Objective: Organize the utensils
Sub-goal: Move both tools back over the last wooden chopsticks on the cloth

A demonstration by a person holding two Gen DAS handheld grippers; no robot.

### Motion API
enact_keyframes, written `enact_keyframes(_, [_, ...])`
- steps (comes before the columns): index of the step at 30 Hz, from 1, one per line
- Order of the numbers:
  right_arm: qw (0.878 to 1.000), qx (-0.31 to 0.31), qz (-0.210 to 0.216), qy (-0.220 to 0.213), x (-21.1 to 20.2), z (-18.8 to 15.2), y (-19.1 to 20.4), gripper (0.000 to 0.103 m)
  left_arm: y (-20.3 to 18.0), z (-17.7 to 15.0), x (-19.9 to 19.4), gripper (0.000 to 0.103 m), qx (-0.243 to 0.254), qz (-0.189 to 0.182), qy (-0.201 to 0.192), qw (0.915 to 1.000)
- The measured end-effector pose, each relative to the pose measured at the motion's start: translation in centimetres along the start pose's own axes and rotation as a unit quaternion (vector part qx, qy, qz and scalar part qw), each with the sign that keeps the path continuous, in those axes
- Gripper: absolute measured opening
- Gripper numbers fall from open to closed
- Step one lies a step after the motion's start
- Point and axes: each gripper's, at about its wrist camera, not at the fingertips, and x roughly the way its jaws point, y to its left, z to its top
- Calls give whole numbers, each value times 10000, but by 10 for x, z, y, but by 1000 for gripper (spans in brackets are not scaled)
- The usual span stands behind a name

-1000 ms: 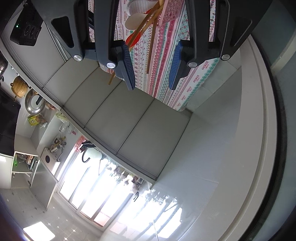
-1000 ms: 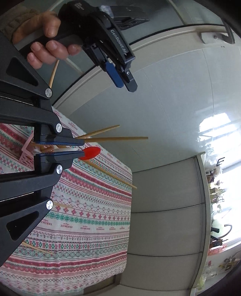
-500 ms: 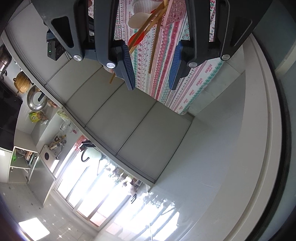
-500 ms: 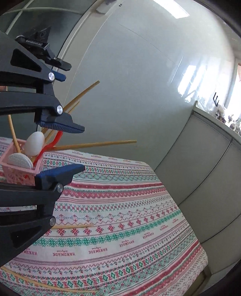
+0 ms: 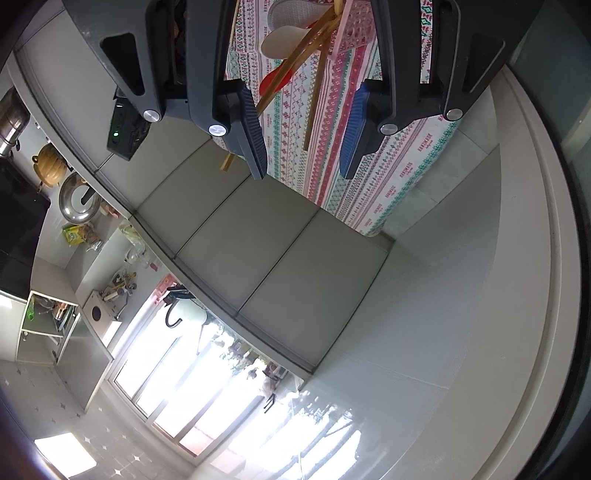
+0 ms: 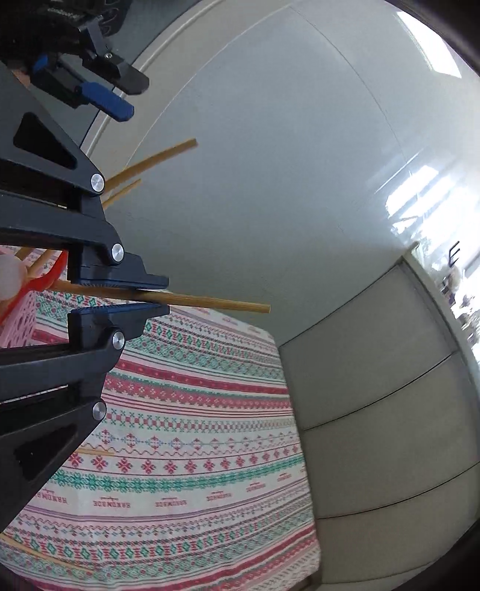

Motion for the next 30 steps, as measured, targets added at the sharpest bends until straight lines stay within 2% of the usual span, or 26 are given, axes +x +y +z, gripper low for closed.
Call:
enact_keyframes(3, [9969,-675,-156,-371,-21,-2,23,7,0,0,1,43,-46,-28,20,10000])
enact_keyframes(6, [9867,-1484,-247,-607,-36,-15,49,7,-1,0,-1,43,-33,-91,4,10000])
enact_keyframes(9, [9735,-2188,-285,-609,-40,-33,72,8,-3,1,-5,44,8,-138,-33,9999])
enact_keyframes(11, [9707,-2338,-308,-454,-37,-39,77,8,-5,2,-9,44,15,-155,-60,9999])
enact_keyframes(14, [9741,-2205,-404,-299,-36,-39,72,9,-5,5,-17,51,-3,-118,-120,9999])
enact_keyframes(16, [9780,-2012,-477,-269,-40,-37,65,15,-5,7,-22,64,-19,8,-203,9998])
enact_keyframes(17, [9796,-1931,-503,-255,-42,-36,61,15,-4,8,-24,65,-13,91,-227,9997])
enact_keyframes(20, [9824,-1766,-555,-241,-52,-35,55,17,-1,9,-25,66,45,346,-228,9991])
enact_keyframes(25, [9855,-1654,-298,-222,-64,-34,54,18,2,8,-21,66,-73,591,-69,9982])
enact_keyframes(28, [9839,-1710,-480,-205,-71,-36,59,18,-4,6,-21,66,99,839,-50,9964])
enact_keyframes(30, [9863,-1536,-528,-293,-87,-33,54,18,-8,3,-20,66,211,936,2,9954])
